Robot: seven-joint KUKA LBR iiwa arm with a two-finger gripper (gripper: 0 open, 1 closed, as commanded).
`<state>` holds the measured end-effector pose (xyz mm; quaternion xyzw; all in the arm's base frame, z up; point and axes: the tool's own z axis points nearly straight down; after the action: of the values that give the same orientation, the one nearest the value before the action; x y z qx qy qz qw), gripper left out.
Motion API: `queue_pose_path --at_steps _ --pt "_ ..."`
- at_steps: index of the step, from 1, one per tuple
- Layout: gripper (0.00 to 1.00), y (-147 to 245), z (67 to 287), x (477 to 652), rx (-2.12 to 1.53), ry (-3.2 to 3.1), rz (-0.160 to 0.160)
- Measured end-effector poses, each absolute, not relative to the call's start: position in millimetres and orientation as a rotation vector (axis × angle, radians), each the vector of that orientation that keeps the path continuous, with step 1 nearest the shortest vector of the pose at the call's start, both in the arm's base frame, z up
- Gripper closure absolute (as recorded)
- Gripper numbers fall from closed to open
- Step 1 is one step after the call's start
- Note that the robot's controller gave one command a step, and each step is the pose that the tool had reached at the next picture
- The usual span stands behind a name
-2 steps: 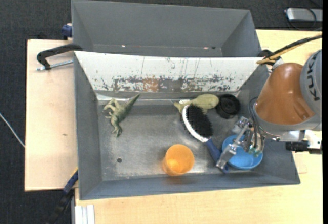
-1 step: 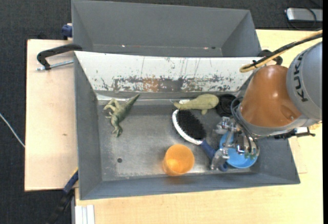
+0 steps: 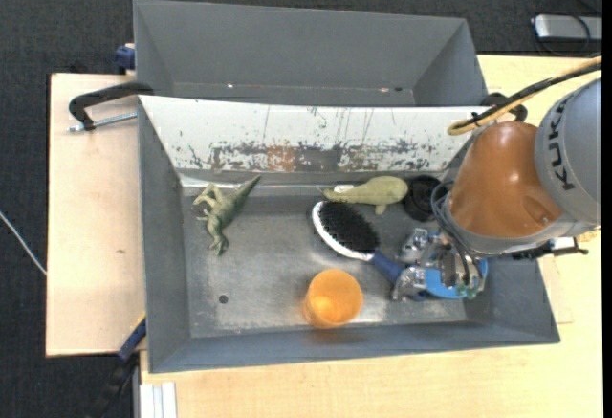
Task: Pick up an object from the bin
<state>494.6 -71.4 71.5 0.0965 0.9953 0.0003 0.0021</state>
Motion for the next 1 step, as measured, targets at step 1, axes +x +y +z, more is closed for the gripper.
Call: queue_pose_path --at_steps 1 --pt "1.0 -71.1 83.1 496.1 0.303 3.121 0.001"
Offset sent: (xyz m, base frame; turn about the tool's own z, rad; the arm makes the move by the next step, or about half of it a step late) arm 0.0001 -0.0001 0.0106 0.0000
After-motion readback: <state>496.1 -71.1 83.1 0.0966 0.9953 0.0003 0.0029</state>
